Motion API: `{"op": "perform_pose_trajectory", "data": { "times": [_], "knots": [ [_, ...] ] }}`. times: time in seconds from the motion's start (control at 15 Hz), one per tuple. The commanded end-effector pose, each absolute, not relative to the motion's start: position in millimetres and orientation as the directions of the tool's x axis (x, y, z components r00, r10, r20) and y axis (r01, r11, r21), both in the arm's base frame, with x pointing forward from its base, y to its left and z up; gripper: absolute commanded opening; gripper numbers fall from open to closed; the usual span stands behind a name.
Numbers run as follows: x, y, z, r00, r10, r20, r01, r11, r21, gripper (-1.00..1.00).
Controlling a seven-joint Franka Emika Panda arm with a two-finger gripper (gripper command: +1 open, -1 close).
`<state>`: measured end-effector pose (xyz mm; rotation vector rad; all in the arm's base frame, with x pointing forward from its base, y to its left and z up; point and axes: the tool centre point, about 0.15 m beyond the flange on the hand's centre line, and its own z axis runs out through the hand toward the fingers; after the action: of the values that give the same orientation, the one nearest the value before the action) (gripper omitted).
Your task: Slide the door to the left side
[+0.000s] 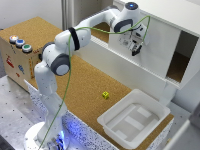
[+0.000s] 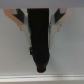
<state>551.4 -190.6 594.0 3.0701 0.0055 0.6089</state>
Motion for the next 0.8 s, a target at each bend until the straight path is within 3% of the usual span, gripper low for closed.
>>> {"op": "perform_pose_trajectory", "data": {
  "times": [0.0, 0.6, 0.67, 0.73],
  "knots": [
    [637, -89, 599, 0.9, -0.016, 0.435, -0.059, -0.995, 0.086, -1.0],
    [655, -51, 600, 0.902, -0.033, 0.431, -0.099, -0.986, 0.133, -1.0],
    [655, -54, 600, 0.901, -0.055, 0.43, -0.122, -0.984, 0.13, 1.0],
    [654, -56, 600, 0.902, -0.064, 0.427, -0.133, -0.982, 0.134, 1.0]
  ]
}}
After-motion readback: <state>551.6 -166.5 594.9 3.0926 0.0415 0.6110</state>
